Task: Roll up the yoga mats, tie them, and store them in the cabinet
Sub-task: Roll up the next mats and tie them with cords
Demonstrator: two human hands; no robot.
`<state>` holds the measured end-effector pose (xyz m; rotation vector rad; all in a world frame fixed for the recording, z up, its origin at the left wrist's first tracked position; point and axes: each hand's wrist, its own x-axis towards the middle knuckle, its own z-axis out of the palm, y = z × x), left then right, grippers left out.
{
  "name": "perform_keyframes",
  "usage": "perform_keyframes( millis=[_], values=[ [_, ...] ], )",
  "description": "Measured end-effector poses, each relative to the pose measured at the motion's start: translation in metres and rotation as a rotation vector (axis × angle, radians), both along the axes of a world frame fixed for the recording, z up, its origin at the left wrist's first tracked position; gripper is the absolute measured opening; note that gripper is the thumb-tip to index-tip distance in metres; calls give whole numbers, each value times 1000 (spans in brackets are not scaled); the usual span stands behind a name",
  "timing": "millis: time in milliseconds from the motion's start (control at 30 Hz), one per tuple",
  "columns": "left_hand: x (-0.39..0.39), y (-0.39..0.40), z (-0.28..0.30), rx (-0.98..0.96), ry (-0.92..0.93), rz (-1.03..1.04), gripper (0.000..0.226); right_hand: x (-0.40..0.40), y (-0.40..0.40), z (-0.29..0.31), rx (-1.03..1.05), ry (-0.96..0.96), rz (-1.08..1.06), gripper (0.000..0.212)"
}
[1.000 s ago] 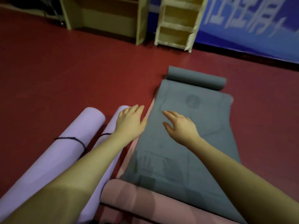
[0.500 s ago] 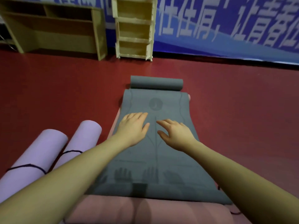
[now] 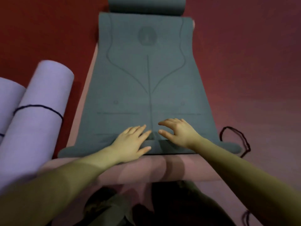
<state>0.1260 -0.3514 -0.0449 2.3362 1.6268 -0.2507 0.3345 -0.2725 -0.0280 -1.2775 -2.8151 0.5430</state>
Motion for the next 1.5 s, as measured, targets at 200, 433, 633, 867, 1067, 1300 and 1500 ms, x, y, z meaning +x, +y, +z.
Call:
perform_keyframes(
  millis=[200,433,633,867,1067,1300,1500],
  values=[
    [5,6,-31,228,43,69,56,14,-19,-30,207,52,44,52],
    [6,12,-39,455,-79,-45,39,11,-32,-54,185,-45,-95,52],
    [-16,2,-61,305,-30,39,54,15,-12,-69,143,-239,49,73],
    [-16,17,-75,443,120,64,54,17,4,-86,409,-176,35,63],
    [-11,3,-88,524,82,88,59,26,-36,-99,256,-26,-334,52],
    [-6,-36,-100,583,66,122,57,39,-60,-109,262,-89,-284,53],
    [-9,-36,-108,601,69,99,56,46,-71,-122,327,-106,-274,48]
  ],
)
